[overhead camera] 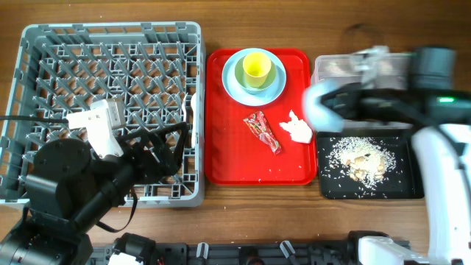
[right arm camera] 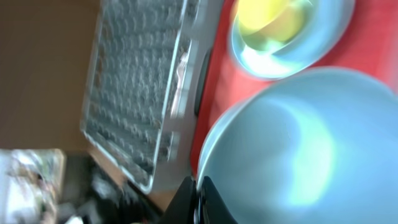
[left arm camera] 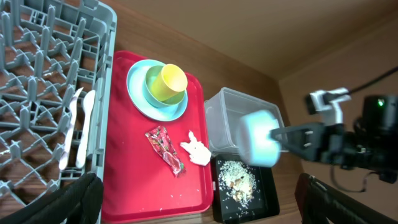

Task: Sort waste into correct bins and load items into the dishwasher rack
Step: 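Bring the empty bowl back and set it on the red tray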

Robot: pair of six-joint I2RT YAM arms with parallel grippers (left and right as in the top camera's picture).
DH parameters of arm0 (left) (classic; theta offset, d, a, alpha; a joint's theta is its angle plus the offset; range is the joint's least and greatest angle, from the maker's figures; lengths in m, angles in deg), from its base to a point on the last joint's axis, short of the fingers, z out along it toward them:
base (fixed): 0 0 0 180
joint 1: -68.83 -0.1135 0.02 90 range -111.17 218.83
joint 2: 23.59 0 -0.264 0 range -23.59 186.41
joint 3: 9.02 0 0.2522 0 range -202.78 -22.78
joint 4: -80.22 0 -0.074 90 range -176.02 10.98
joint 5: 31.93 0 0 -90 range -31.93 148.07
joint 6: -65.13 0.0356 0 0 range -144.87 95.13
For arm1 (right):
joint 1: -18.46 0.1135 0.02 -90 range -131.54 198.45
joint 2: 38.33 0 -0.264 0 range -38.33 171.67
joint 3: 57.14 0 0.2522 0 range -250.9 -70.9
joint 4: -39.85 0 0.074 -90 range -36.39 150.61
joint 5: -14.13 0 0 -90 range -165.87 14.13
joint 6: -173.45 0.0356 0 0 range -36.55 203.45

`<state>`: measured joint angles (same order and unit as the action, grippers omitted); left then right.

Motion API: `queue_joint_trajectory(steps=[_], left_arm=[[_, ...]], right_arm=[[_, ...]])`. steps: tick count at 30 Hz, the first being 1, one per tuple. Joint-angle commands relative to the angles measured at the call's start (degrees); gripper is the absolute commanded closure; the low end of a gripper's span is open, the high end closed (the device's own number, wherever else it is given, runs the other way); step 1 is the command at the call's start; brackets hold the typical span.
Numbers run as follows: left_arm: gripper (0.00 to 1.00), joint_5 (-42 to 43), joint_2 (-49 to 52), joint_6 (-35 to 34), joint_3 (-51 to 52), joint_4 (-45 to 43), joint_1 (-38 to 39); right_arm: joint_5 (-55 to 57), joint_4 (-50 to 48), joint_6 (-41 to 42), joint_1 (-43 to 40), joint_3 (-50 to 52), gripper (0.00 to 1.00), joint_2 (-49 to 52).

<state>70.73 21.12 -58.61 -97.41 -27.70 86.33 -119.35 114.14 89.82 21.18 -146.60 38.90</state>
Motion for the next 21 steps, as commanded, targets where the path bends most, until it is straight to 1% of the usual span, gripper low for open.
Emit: queue_joint_trajectory(steps=[1,2,3,5,7,10,13,15,18,19,20,21], left_arm=[[0.0,-0.6,-0.1,0.3,-0.1,-0.2,-0.3],[0.0,-0.6,-0.1,0.3,-0.1,-0.2,-0.3],[0.0,-0.5,-0.1,0.3,-0.1,-0.2,-0.3],[0.0,-0.6,-0.1,0.3,-0.1,-0.2,-0.3],[0.0,-0.6,-0.1,0.3,-0.1,-0.2,-0.3],[0.0,-0.5,-0.1,0.3,-0.1,-0.2,-0.3],[0.0,-0.6,-0.1,0.3,-0.1,-0.2,-0.3],[0.0,-0.5,-0.1,0.3,-0.1,-0.2,-0.3],[0.0,-0.6,-0.1,0.3,-0.1,-0.2,-0.3],[0.0,-0.5,-0.1,0.3,-0.1,-0.2,-0.3],[0.0,-0.6,-0.1,0.3,-0.1,-0.2,-0.3],[0.0,-0.6,-0.1,0.3,-0.1,-0.2,-0.3]], right_arm=[[23.4,-3.2,12.6,19.4,-0.6,0.96,0.8],[30.2,-4.6,15.2,26.9,-0.6,0.96,2.6],[33.9,-5.4,16.7,31.6,-0.6,0.96,4.1],[39.0,-5.9,19.6,38.7,-0.6,0.96,7.4],[39.2,-6.3,21.1,42.9,-0.6,0.96,10.8],[39.1,-7.3,21.4,46.1,-0.6,0.96,16.5],[38.3,-9.1,21.6,47.6,-0.6,0.96,22.5],[38.1,-10.1,20.6,47.6,-0.6,0.95,25.2],[37.6,-11.3,20.3,47.6,-0.6,0.95,26.1],[37.3,-11.9,19.5,47.6,-0.6,0.91,26.0],[36.1,-12.7,17.8,47.6,-0.6,0.83,25.9],[34.1,-13.4,15.5,47.4,-0.6,0.68,25.6]])
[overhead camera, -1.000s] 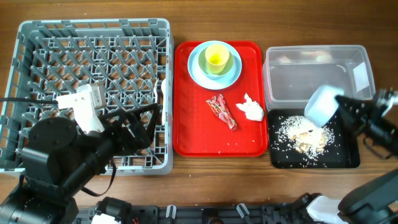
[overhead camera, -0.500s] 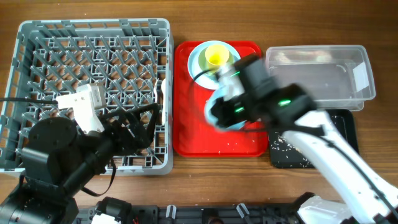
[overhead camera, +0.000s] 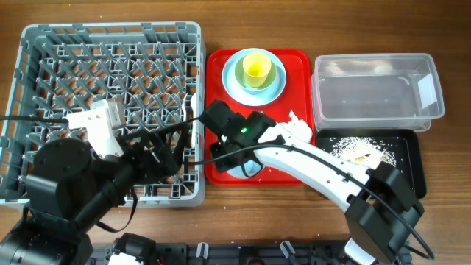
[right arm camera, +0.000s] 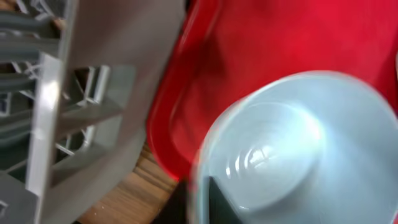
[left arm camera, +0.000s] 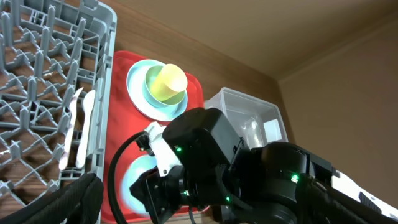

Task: Sort waste into correct bins and load items into the dishwasher rack
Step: 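Bring the empty bowl back and set it on the red tray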

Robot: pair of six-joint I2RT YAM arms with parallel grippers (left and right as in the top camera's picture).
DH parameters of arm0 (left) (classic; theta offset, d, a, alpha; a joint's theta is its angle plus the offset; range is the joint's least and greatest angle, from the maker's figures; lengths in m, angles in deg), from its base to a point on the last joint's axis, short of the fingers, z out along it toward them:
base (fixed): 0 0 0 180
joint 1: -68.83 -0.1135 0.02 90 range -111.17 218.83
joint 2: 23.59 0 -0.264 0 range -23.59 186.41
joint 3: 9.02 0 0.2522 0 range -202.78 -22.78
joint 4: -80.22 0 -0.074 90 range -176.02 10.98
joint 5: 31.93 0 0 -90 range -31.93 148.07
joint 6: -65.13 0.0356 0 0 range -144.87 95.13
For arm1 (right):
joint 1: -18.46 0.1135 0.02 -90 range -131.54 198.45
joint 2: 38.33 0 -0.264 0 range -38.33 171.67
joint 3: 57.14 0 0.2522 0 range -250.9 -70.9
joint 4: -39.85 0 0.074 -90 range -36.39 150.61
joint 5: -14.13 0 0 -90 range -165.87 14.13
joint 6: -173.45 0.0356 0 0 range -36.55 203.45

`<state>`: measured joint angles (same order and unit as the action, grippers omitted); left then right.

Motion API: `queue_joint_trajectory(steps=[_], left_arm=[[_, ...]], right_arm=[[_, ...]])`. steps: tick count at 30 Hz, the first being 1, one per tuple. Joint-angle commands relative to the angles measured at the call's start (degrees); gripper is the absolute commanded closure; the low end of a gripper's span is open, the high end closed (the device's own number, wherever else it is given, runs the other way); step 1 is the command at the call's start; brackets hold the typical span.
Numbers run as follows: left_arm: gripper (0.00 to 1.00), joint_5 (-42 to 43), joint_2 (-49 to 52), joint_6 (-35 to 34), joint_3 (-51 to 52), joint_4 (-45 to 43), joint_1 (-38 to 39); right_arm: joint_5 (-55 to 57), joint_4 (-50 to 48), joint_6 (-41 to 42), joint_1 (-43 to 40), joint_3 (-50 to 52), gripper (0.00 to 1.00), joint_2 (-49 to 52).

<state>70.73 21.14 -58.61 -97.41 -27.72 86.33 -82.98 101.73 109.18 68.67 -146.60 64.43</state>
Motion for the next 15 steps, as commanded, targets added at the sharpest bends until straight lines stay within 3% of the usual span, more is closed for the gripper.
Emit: queue_joint_trajectory(steps=[1,3,8,15], left_arm=[[0.0,-0.6,-0.1,0.3,-0.1,-0.1,-0.3],[0.0,-0.6,-0.1,0.3,-0.1,-0.1,-0.3],[0.0,-0.5,-0.1,0.3,-0.1,-0.1,-0.3],[0.0,-0.6,-0.1,0.3,-0.1,-0.1,-0.3]], right_arm=[[-3.3,-0.9,-5.0,-0.4,-0.9,0.56,-0.4],[-3.3,-0.2,-5.6,-1.6,-1.5,0.52,-2.1],[0.1,4.3,-9.2,-7.5,-1.6,0.53,-9.2],[4.3,8.0,-9.2,-15.5,1.3,0.69,-10.3]])
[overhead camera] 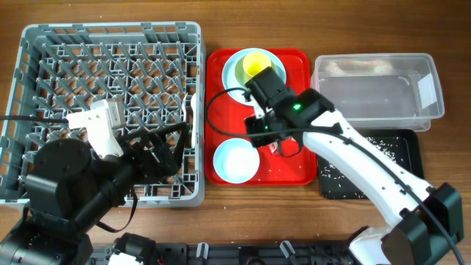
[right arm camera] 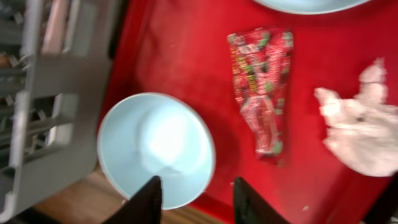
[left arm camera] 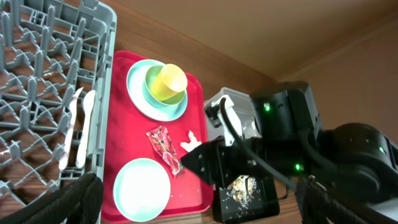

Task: Sort waste into correct bins and load items into the dishwasher rack
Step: 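Bring the empty bowl back and set it on the red tray, then grasp the red candy wrapper on the tray with the right gripper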

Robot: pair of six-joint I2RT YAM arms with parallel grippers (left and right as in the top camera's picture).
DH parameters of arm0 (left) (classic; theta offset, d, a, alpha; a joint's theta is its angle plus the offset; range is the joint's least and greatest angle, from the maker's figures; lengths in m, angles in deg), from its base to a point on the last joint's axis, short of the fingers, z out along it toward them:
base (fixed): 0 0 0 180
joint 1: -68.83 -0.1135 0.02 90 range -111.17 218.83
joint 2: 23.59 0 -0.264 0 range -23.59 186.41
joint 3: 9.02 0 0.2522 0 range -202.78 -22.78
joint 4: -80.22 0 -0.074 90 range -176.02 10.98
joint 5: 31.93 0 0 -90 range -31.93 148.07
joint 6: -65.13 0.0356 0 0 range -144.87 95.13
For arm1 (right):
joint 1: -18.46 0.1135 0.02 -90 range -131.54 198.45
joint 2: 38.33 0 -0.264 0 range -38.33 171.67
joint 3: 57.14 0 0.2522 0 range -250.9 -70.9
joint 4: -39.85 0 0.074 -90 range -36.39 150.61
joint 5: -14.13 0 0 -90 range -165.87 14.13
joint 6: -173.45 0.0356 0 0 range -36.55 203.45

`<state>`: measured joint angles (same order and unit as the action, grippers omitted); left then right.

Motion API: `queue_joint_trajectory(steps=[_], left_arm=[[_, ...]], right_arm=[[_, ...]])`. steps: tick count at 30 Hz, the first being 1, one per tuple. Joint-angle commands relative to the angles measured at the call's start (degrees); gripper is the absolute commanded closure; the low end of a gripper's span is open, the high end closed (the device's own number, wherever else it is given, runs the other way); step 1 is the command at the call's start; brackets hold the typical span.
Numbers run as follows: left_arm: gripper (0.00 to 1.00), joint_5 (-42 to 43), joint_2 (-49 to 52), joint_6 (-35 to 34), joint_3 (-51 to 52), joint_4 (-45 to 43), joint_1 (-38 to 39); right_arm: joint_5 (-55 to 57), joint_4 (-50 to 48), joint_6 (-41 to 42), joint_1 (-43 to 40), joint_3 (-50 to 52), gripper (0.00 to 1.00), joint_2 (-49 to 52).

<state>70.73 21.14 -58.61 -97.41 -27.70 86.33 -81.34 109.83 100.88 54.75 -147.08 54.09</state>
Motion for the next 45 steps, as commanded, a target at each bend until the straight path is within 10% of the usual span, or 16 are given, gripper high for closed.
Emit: queue_joint_trajectory(steps=[1,17,45], left_arm=[[0.0,-0.5,-0.1,0.3,-0.1,-0.2,-0.3],[0.0,-0.5,-0.1,0.3,-0.1,-0.2,-0.3],[0.0,-0.5,-0.1,0.3,-0.1,-0.2,-0.3]], right_arm=[[3.2,-0.7,-0.9,-2.1,3.3,0.69,0.1],[13.5,-27.3,2.1,-3.0,24.8,0.55,1.0],[12.7,-33.5,2.2,-3.0,30.8,0.96,-0.7]])
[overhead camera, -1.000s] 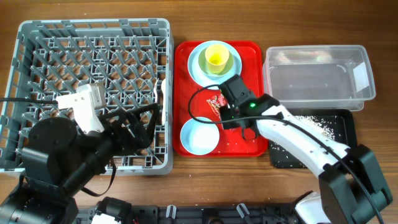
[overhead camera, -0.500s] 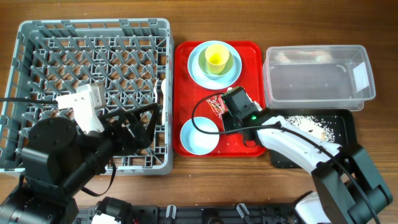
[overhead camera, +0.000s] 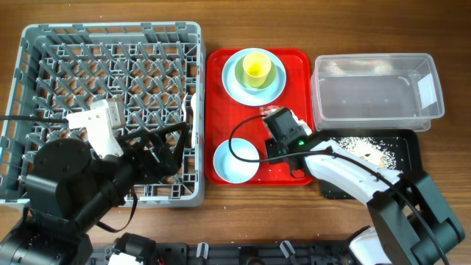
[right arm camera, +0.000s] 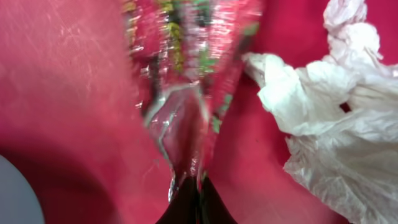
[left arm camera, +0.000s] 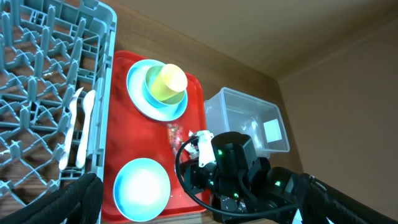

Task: Sort waste into correct bins and load items into the dishwasher rack
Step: 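Grasp the red candy wrapper on the tray with the right gripper, then carry the wrapper over the clear plastic bin and release it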

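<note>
On the red tray (overhead camera: 294, 66), my right gripper (right arm camera: 193, 190) is shut on the near end of a red candy wrapper (right arm camera: 180, 62). A crumpled white tissue (right arm camera: 329, 124) lies just right of it. In the overhead view the right gripper (overhead camera: 283, 140) covers the wrapper. A light blue bowl (overhead camera: 235, 160) stands upright at the tray's front left. A yellow cup (overhead camera: 255, 68) sits on a blue plate (overhead camera: 274, 87) at the tray's back. My left gripper (left arm camera: 196, 190) hangs open above the grey dishwasher rack (overhead camera: 44, 44), holding nothing.
A clear plastic bin (overhead camera: 377, 92) stands right of the tray. In front of it is a black tray (overhead camera: 408, 158) with scattered rice scraps. White plastic cutlery (overhead camera: 189, 118) lies in the rack's right edge. The left arm's body overhangs the rack's front left.
My right gripper was open above the tray beside the wrapper. Now it is down on the tray and shut on the wrapper's end. The bowl and left arm have not moved.
First my right gripper held the blue bowl over the bins at the right. Then it had the bowl low over the tray's front left. Then the bowl stood on the tray and the gripper was open. Now the gripper pinches the wrapper.
</note>
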Robot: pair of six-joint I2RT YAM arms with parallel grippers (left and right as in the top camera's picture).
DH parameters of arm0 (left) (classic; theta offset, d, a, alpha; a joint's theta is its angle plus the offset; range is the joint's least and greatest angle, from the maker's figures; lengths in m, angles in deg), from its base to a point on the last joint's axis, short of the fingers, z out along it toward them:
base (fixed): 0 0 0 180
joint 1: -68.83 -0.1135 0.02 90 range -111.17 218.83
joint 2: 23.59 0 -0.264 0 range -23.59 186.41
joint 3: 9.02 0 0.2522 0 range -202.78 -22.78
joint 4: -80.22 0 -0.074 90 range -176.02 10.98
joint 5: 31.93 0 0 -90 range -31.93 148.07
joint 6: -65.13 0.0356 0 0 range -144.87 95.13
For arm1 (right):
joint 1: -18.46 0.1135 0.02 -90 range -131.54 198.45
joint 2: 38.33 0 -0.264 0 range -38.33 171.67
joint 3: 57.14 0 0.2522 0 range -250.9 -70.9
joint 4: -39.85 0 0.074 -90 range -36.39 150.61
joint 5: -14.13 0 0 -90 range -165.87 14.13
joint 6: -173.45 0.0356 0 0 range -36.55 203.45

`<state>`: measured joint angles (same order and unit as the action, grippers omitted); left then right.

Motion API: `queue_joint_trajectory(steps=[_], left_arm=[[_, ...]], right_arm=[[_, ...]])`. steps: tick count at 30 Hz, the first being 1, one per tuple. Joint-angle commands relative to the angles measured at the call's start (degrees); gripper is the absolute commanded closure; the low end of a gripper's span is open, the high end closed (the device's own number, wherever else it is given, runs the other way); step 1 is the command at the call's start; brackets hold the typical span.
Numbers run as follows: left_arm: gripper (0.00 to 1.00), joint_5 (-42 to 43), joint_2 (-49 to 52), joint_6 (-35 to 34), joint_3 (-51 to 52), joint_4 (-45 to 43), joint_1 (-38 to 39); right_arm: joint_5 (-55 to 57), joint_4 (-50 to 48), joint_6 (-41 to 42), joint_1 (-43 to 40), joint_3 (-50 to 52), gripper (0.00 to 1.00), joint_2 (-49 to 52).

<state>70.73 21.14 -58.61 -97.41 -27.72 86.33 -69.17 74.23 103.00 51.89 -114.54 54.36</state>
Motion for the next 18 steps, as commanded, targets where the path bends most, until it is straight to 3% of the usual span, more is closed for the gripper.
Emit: queue_joint_trajectory(steps=[1,7,9,11,13,17,18], left_arm=[[0.0,-0.5,-0.1,0.3,-0.1,-0.1,-0.3],[0.0,-0.5,-0.1,0.3,-0.1,-0.1,-0.3],[0.0,-0.6,-0.1,0.3,-0.1,-0.1,-0.3],[0.0,-0.5,-0.1,0.3,-0.1,-0.1,-0.3],[0.0,-0.6,-0.1,0.3,-0.1,-0.1,-0.3],[0.0,-0.6,-0.1,0.3,-0.1,-0.1,-0.3],[0.0,-0.6,-0.1,0.3,-0.1,-0.1,-0.3]], right_arm=[[0.9,4.5,0.1,-0.1,-3.9,0.96,-2.9],[14.9,9.6,1.6,-4.0,-13.7,0.96,-18.5],[24.9,11.1,5.6,-8.6,-13.7,0.96,-21.4],[28.0,11.6,6.1,-15.2,-13.4,0.96,-21.0],[26.2,11.2,8.0,-22.1,-12.7,0.96,-19.2],[10.6,6.8,10.6,-32.5,-12.0,0.95,-11.5],[6.8,5.6,10.6,-34.3,-12.0,0.87,-9.4]])
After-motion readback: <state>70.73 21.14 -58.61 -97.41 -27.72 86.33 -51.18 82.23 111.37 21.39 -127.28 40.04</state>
